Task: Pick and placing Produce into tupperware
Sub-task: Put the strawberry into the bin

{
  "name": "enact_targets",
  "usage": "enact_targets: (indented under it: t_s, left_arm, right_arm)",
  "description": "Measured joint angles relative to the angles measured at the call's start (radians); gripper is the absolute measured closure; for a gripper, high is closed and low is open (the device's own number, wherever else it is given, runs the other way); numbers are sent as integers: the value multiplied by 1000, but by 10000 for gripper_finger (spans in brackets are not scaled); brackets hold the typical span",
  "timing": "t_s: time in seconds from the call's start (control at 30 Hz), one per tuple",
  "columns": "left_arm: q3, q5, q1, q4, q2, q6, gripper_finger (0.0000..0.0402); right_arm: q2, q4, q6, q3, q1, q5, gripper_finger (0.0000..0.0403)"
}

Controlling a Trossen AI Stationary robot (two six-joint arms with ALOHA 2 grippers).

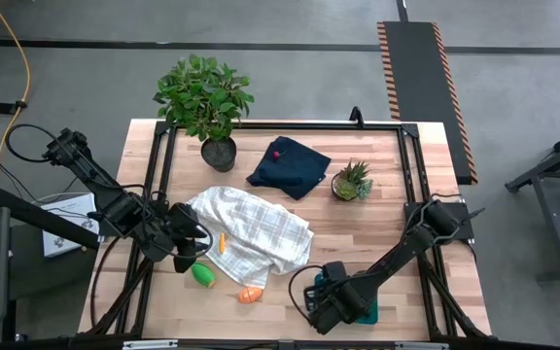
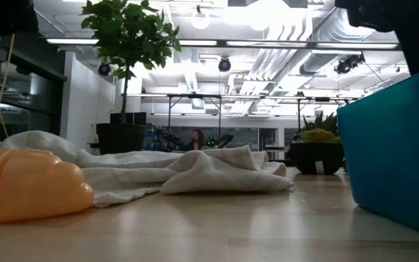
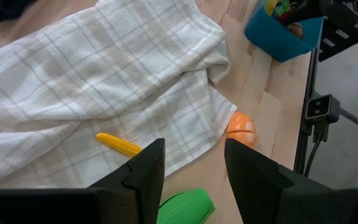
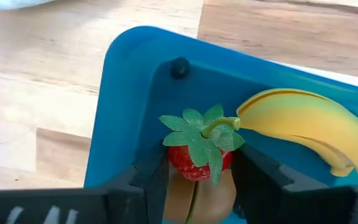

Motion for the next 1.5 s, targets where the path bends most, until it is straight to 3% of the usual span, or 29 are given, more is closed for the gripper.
enact_targets:
  t_s: [1.5]
  left_arm:
    - [0,-1,0,-15,0,-6,245]
  right_arm:
    - [-1,-11,-41,0,-27,8,258]
